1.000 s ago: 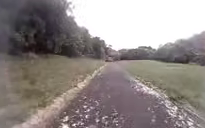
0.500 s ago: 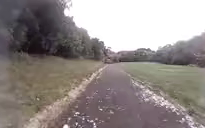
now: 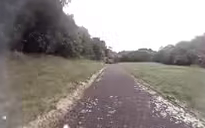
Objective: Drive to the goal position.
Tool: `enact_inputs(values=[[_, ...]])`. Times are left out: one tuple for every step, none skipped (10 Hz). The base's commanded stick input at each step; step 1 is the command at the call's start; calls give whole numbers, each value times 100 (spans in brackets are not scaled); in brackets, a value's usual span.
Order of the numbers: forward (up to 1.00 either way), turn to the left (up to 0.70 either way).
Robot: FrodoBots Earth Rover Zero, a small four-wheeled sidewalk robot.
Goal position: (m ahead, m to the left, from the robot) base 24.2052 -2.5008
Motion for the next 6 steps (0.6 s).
enact_inputs(values=[[100, 0], [100, 0], [100, 0], [100, -1], [100, -5], [100, -10]])
